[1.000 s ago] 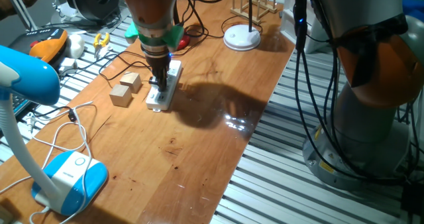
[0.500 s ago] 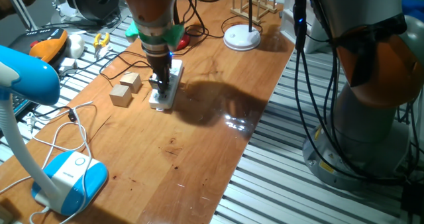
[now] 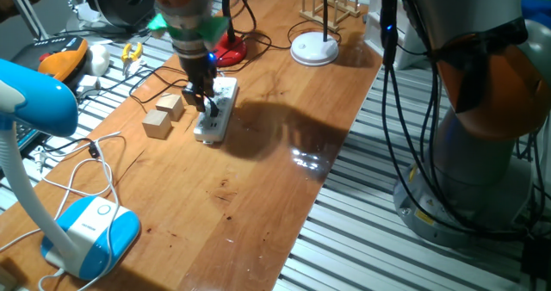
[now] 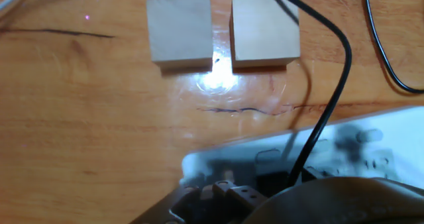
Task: Plug in the power cord of the desk lamp, turn on the socket, and light up the desk lamp
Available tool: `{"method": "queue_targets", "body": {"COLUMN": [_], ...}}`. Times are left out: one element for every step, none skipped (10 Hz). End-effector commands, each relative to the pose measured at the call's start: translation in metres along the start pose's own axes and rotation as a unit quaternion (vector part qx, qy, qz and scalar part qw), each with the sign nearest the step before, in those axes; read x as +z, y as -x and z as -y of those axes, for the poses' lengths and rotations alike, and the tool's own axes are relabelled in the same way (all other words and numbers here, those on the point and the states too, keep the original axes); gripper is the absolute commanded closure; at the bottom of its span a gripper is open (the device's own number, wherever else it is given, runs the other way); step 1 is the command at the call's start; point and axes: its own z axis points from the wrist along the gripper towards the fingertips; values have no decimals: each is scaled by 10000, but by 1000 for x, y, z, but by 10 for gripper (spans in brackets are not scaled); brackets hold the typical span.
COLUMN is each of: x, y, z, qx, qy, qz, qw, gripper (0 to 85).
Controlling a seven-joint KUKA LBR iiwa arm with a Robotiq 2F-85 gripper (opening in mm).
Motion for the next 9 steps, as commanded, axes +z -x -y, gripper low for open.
{"method": "queue_targets", "body": {"x": [-20, -31, -37, -42, -47, -52, -52, -50, -46], "y": [0, 1, 5, 10, 15, 21, 25, 27, 31], "z": [-3, -7, -13, -19, -26, -33, -36, -35, -33], "qx": [54, 177, 416, 585, 807, 1081, 1468, 1650, 1792], "qy": [-84, -113, -24, -52, -76, -101, -110, -191, -368], "qz": [-73, -160, -241, -319, -304, -233, -183, -209, -153], "qw": [9999, 9997, 9988, 9978, 9963, 9938, 9889, 9859, 9830], "gripper": [340, 340, 510, 510, 510, 510, 680, 850, 850]}}
